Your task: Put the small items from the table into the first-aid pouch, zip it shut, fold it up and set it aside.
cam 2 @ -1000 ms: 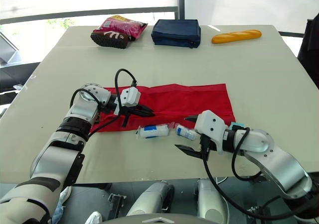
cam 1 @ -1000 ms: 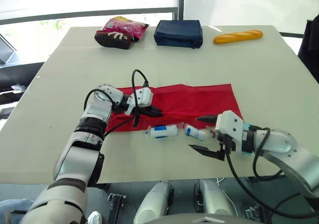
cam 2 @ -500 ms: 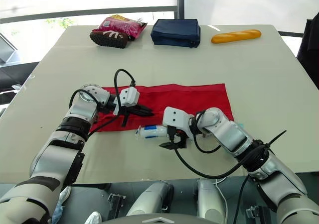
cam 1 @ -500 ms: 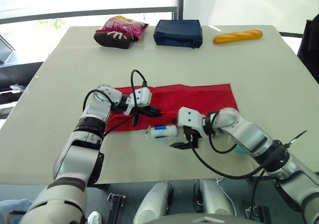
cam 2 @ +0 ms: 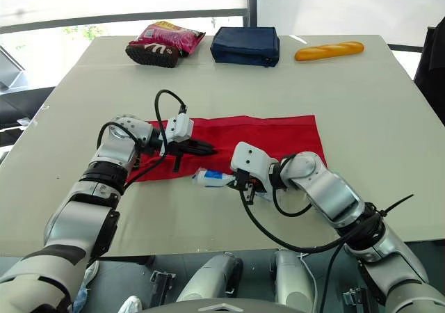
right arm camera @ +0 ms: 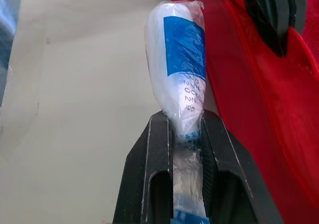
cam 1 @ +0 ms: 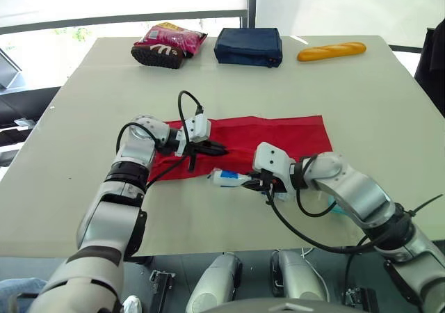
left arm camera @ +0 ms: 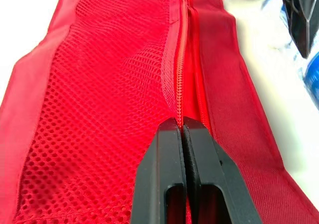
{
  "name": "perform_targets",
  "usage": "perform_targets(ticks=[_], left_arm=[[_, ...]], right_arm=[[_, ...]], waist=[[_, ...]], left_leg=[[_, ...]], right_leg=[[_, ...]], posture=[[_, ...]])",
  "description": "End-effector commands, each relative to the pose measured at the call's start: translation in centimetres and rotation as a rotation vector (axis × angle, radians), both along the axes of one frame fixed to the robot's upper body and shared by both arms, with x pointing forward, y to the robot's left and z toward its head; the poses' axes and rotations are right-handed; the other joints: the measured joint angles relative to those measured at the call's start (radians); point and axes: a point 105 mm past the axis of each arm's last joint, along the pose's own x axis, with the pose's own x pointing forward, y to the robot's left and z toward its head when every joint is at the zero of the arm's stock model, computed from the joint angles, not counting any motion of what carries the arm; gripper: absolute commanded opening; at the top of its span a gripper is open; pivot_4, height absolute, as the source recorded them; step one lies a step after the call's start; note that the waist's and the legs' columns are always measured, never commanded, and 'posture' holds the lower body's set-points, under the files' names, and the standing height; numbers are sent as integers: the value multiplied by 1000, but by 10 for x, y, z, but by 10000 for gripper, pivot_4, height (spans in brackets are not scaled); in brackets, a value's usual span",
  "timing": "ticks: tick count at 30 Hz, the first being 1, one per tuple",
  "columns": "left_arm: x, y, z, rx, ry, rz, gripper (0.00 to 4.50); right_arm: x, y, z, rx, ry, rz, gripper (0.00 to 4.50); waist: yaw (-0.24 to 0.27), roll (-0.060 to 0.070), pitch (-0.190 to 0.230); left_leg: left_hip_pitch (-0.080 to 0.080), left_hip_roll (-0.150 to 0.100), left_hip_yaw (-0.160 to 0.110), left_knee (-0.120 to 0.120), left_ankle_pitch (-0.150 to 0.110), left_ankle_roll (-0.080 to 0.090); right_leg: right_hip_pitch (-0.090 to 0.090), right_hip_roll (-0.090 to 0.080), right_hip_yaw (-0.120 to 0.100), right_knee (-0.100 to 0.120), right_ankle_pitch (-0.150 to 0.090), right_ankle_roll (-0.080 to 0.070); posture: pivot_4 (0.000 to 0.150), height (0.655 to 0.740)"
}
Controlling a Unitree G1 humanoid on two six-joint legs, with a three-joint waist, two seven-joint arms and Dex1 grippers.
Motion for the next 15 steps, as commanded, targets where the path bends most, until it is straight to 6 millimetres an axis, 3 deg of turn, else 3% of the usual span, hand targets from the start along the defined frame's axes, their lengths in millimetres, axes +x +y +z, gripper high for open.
perform_targets(ticks=[1, 5, 10, 15], left_arm=[[5, -7, 29, -100, -78, 23, 0], [-3, -16, 29, -134, -75, 6, 0], [-16, -29, 29, -175, -52, -12, 0], [-36, -40, 20, -177, -13, -56, 0]], right_arm=[[4, -21, 15, 37, -7, -188, 1256], [15, -26, 14, 67, -11, -339, 1255], [25, -12, 4, 110, 26, -411, 1255], [47, 4, 13, 157, -27, -454, 1255]], waist=[[0, 0, 0], [-4, 0, 0], [-5, 0, 0], [-6, 1, 0]], left_leg=[[0, 0, 0, 0, 0, 0], [0, 0, 0, 0, 0, 0], [0, 0, 0, 0, 0, 0], [1, 0, 2, 0, 0, 0]], right_leg=[[0, 0, 0, 0, 0, 0], [0, 0, 0, 0, 0, 0], [-1, 0, 1, 2, 0, 0], [-1, 0, 3, 2, 0, 0]], posture=[[1500, 7293], [1500, 7293], [1500, 7293], [1500, 7293]])
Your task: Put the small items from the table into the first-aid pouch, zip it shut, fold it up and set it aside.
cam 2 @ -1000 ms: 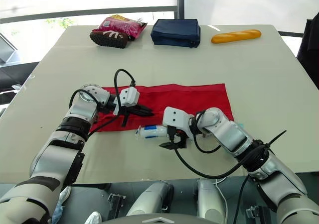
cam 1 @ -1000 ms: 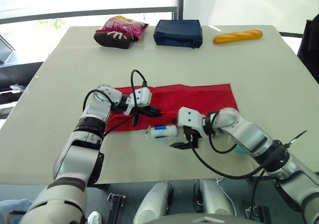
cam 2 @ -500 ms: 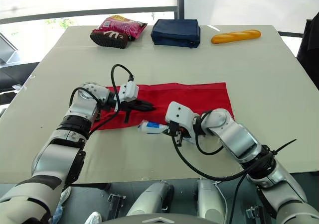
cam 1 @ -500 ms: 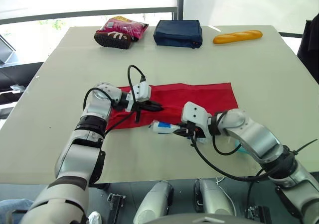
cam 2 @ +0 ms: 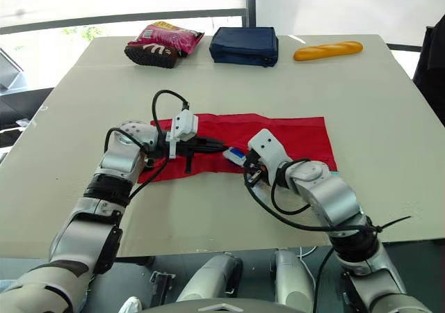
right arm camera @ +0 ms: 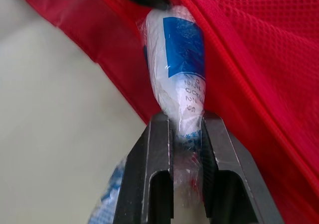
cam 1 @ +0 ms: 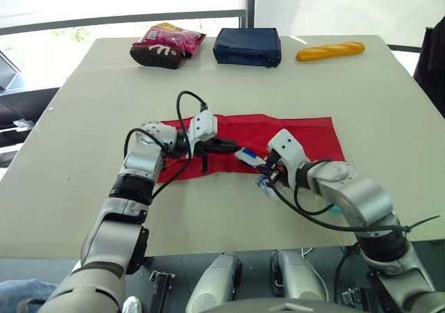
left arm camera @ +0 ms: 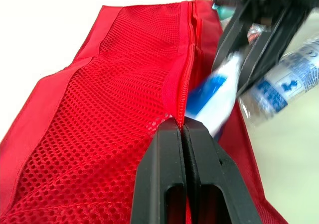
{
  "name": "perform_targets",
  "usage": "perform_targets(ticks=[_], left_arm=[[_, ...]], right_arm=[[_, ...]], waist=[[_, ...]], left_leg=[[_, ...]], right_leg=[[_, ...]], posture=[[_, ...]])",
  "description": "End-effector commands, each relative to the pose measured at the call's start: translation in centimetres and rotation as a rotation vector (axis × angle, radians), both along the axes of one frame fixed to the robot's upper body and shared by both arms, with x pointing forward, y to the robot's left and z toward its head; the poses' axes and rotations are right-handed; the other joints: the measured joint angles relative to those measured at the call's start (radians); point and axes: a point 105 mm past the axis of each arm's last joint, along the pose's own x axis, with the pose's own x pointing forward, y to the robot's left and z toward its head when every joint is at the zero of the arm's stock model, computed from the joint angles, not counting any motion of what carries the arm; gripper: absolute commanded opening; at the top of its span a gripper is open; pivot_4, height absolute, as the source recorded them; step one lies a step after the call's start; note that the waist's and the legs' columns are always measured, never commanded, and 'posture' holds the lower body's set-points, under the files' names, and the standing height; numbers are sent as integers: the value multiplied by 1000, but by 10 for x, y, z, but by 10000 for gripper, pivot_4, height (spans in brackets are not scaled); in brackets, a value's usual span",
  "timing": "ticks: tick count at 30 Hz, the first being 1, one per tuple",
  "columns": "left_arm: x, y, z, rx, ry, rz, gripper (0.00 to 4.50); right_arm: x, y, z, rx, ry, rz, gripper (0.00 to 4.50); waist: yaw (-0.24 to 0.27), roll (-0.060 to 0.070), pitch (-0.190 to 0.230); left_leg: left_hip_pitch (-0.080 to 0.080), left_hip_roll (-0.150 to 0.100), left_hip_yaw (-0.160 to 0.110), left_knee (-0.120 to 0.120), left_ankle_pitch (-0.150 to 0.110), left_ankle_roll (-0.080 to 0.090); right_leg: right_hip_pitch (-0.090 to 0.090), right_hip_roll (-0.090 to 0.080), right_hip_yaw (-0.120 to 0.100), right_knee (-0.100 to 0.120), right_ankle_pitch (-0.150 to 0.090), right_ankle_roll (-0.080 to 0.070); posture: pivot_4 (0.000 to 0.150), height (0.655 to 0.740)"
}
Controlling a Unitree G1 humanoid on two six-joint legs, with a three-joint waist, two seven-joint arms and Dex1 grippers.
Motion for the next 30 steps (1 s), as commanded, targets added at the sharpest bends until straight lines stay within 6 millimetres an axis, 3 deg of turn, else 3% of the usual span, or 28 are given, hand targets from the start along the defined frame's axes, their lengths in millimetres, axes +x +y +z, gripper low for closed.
perform_targets(ticks=[1, 7, 12, 17, 18, 23, 30], left_arm=[[-10, -14, 11, -54, -17, -35, 0], [-11, -29, 11, -118, 9, 25, 0], [6, -28, 11, -140, -16, 142, 0], [7, -29, 9, -146, -18, 149, 0], [8, -29, 9, -145, -18, 150, 0], [13, -18, 5, -111, -29, 166, 0], [18, -4, 0, -60, -48, 173, 0]], right_arm=[[10, 13, 17, 41, -78, -9, 1255], [10, 40, 16, 178, -32, -42, 1254], [8, 46, 16, 259, 9, -77, 1254], [8, 52, 17, 311, 40, -81, 1254], [7, 53, 17, 317, 44, -74, 11437], [-5, 42, 22, 310, 42, -9, 33503], [-37, 16, 43, 280, -48, 186, 33503]], waist=[[2, 0, 0], [3, 0, 0], [4, 0, 0], [-1, 0, 0], [0, 1, 0], [1, 1, 0], [2, 1, 0]], left_leg=[[0, 0, 0, 0, 0, 0], [0, 0, 0, 0, 0, 0], [0, 0, 0, 0, 0, 0], [0, 0, 0, 0, 0, 0], [1, 0, 0, 0, 0, 0], [1, 0, 0, -1, 0, 0], [1, 0, 0, -1, 0, 0]], right_leg=[[0, 0, 0, 0, 0, 0], [0, 0, 0, 0, 0, 0], [0, 1, 0, 0, 0, 0], [-1, 1, 1, 1, 0, 0], [-1, 1, 1, 1, 0, 0], [-1, 1, 1, 1, 0, 0], [-1, 1, 1, 0, 0, 0]], posture=[[1500, 7293], [1500, 7293], [1500, 7293], [1500, 7293], [1500, 7293], [1500, 7293], [1500, 7293]])
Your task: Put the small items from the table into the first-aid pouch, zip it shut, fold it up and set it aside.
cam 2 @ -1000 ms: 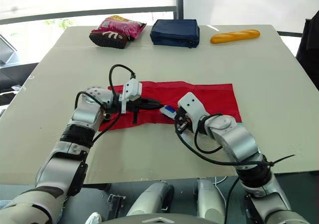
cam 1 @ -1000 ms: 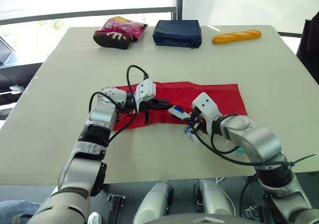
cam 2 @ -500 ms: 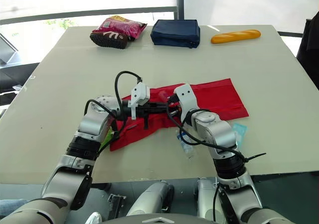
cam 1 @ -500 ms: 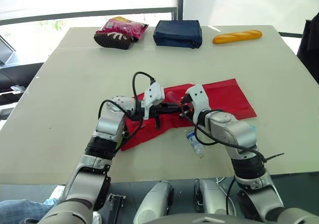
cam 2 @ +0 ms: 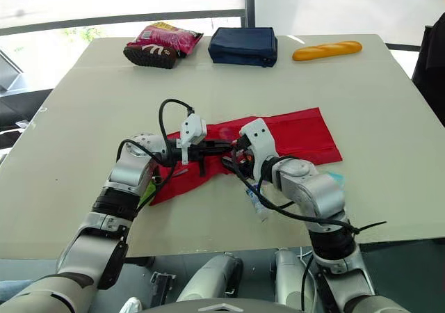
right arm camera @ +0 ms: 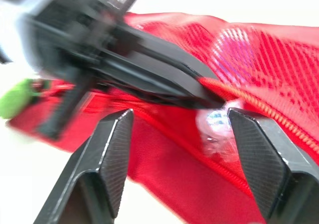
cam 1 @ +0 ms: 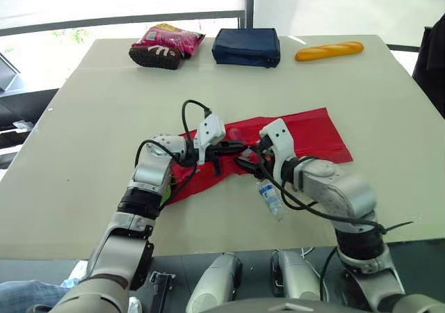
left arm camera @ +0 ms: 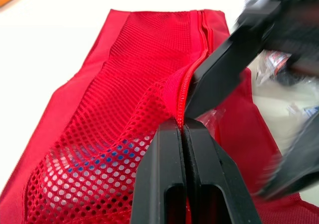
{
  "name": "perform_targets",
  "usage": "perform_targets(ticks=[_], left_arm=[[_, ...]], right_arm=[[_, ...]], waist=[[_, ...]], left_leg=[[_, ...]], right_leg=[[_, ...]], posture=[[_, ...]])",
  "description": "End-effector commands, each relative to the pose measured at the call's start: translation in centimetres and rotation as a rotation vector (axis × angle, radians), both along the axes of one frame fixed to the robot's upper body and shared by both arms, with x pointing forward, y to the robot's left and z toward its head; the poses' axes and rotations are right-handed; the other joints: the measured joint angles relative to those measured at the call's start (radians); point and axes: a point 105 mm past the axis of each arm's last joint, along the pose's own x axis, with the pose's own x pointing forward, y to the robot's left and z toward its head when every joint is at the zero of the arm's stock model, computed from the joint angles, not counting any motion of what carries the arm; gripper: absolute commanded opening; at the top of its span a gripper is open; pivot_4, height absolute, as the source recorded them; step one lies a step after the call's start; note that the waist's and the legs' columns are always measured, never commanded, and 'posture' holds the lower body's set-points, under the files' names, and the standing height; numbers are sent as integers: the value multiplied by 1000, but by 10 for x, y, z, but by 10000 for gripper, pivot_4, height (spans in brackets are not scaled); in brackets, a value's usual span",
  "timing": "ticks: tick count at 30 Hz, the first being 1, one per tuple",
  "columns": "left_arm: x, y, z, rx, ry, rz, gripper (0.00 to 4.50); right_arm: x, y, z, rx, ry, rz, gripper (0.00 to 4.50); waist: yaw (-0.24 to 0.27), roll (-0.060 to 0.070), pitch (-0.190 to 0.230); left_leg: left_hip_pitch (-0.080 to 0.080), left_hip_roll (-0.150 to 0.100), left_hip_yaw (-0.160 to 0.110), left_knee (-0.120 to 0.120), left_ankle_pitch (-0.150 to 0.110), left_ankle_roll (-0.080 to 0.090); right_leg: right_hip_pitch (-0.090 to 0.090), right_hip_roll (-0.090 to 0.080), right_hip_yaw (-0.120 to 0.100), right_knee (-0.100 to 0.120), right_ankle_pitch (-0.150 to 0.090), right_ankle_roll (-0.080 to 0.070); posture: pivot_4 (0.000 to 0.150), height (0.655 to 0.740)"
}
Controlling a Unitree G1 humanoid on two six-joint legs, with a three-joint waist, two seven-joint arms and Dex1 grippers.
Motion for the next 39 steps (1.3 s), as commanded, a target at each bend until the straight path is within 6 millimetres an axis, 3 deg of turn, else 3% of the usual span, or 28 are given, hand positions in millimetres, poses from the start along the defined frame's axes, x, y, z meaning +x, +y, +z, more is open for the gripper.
perform_targets(ticks=[1, 4, 7, 11, 17, 24, 28, 31, 34, 39], left_arm=[[4, 6, 11, 30, -62, -14, 0], [5, 11, 10, 45, -63, -13, 0], [5, 20, 5, 84, -70, -9, 0], [5, 29, 3, 100, -64, -5, 0], [6, 43, 0, 143, -61, -27, 0], [9, 49, 1, 161, -65, -37, 0], [10, 48, 2, 162, -69, -48, 0], [11, 46, 3, 159, -72, -53, 0], [11, 43, 4, 145, -69, -53, 0], [8, 33, 7, 128, -66, -67, 0]], right_arm=[[-27, -11, 26, 32, -131, 135, 33503], [-40, -33, 37, 40, -254, 136, 33503], [-60, -68, 41, 52, -320, 115, 33503], [-86, -119, 29, -10, -287, 33, 44153], [-135, -195, 35, -165, -268, -44, 44153], [-166, -245, 55, -298, -238, -45, 44153], [-170, -250, 55, -341, -210, -7, 44153], [-163, -239, 47, -333, -191, 5, 44153], [-155, -212, 32, -306, -181, 9, 44153], [-143, -150, 5, -217, -166, 21, 44153]], waist=[[1, 0, 0], [4, 0, 0], [5, 0, 0], [6, 0, 0], [12, 1, -1], [12, 1, -1], [13, 1, -1], [15, 1, -1], [19, 1, -1], [32, 0, -1]], left_leg=[[0, 0, 0, 0, 0, 0], [0, 0, 0, -1, 0, 0], [0, 0, 0, -1, 0, 0], [0, 0, -1, -2, 0, 0], [2, 2, 0, -4, 0, 0], [6, 4, 2, -5, -3, 5], [6, 4, 2, -6, -3, 5], [6, 5, 2, -6, -3, 5], [5, 5, 2, -6, -3, 4], [3, 5, 2, -5, -1, 2]], right_leg=[[0, 0, 0, 0, 0, 0], [0, 0, -1, -2, 0, 0], [1, -1, -1, -3, 0, 0], [2, -1, -2, -4, 0, 1], [4, 0, -1, -7, 0, 1], [9, 1, -1, -9, -2, 5], [9, 1, -1, -10, -2, 5], [9, 1, -1, -10, -1, 4], [8, 1, -1, -10, -1, 4], [6, 1, 0, -10, 0, 2]], posture=[[1500, 7293], [1500, 7293], [1500, 7293], [1500, 7293], [1500, 7293], [1500, 7293], [1500, 7293], [1500, 7293], [1500, 7293], [1500, 7293]])
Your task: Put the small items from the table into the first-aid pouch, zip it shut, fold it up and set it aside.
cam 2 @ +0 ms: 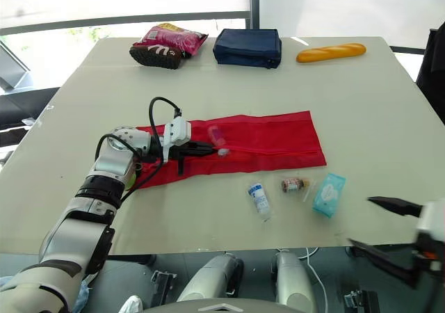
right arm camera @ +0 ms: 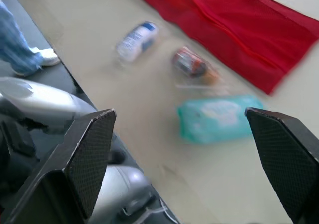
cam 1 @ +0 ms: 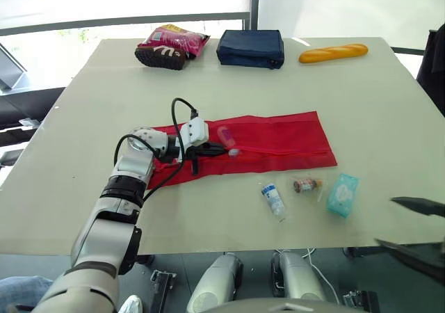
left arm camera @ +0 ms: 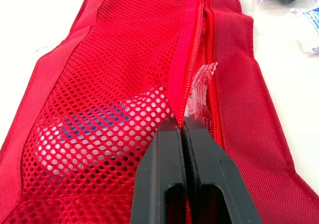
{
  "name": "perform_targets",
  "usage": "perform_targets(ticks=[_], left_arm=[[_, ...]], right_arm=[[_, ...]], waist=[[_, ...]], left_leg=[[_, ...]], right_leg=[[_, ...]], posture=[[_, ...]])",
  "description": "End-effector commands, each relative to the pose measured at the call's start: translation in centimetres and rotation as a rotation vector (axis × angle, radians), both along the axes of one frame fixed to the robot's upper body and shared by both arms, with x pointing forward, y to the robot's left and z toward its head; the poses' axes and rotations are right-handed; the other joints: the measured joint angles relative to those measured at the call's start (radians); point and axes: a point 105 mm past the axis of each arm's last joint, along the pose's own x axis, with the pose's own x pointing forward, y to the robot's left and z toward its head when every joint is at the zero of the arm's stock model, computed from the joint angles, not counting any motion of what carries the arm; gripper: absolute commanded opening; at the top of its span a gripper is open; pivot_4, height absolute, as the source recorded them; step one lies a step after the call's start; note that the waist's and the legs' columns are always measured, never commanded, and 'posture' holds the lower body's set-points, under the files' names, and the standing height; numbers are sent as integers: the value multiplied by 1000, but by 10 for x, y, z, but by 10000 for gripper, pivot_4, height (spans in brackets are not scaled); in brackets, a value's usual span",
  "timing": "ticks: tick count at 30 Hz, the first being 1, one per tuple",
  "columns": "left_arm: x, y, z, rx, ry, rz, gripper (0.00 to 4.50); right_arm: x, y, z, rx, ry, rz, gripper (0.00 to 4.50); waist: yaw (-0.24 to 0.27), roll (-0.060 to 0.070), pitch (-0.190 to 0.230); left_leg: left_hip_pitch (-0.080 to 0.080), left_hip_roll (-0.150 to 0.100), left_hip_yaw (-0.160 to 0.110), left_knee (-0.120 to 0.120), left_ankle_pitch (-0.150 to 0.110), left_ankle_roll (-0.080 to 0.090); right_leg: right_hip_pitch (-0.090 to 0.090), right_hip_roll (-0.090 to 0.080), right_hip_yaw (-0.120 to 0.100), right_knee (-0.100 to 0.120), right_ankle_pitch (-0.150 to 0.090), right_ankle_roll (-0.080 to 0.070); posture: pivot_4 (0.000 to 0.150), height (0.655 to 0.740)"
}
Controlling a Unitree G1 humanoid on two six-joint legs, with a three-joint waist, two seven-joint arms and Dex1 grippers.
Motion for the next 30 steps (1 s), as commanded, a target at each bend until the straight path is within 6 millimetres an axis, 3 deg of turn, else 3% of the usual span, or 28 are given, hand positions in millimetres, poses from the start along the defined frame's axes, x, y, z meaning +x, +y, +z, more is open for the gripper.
perform_targets(ticks=[1, 8, 11, 17, 20, 27, 28, 30], left_arm=[[-1, -9, 14, -29, -34, -18, 0], [-7, -21, 14, -39, -27, -35, 0], [-8, -24, 14, -43, -24, -35, 0], [-9, -29, 14, -44, -20, -40, 0], [-9, -29, 14, -42, -21, -42, 0], [-8, -27, 14, -41, -21, -39, 0], [-8, -28, 15, -42, -20, -40, 0], [-8, -29, 15, -47, -18, -41, 0]], right_arm=[[8, 46, -13, 70, -10, 11, 44153], [45, 96, -45, 112, 28, -50, 44153], [64, 100, -53, 76, 15, -53, 44153], [76, 107, -64, 9, 49, -12, 44153], [75, 106, -70, -8, 73, -12, 36662], [73, 108, -66, -2, 70, -8, 3810], [73, 108, -65, 0, 68, -10, 482], [74, 108, -58, 27, 68, -20, 164]], waist=[[2, -1, 0], [1, -1, 0], [1, -1, -1], [-1, -1, -1], [-1, -1, -1], [0, -1, -1], [0, -1, -1], [0, -1, -1]], left_leg=[[0, 0, 0, 0, 1, -1], [-1, 0, 0, 1, 1, -2], [-1, 0, 0, 1, 1, -2], [-1, -1, 0, 1, 1, -2], [-1, -1, 0, 1, 1, -2], [-1, -1, 0, 1, 1, -2], [-1, -1, 0, 1, 1, -2], [-1, -1, 0, 1, 1, -2]], right_leg=[[0, 0, 0, 0, 0, 0], [-2, 0, 0, 0, 0, 0], [-2, 1, 0, 1, 0, 0], [-2, 1, 0, 1, 0, -1], [-2, 1, 0, 1, 1, -1], [-2, 1, 0, 1, 1, -1], [-2, 1, 0, 1, 1, -1], [-2, 1, 0, 1, 1, -1]], posture=[[1500, 7293], [1500, 7293], [1500, 7293], [1500, 7293], [1500, 7293], [1500, 7293], [1500, 7293], [1500, 7293]])
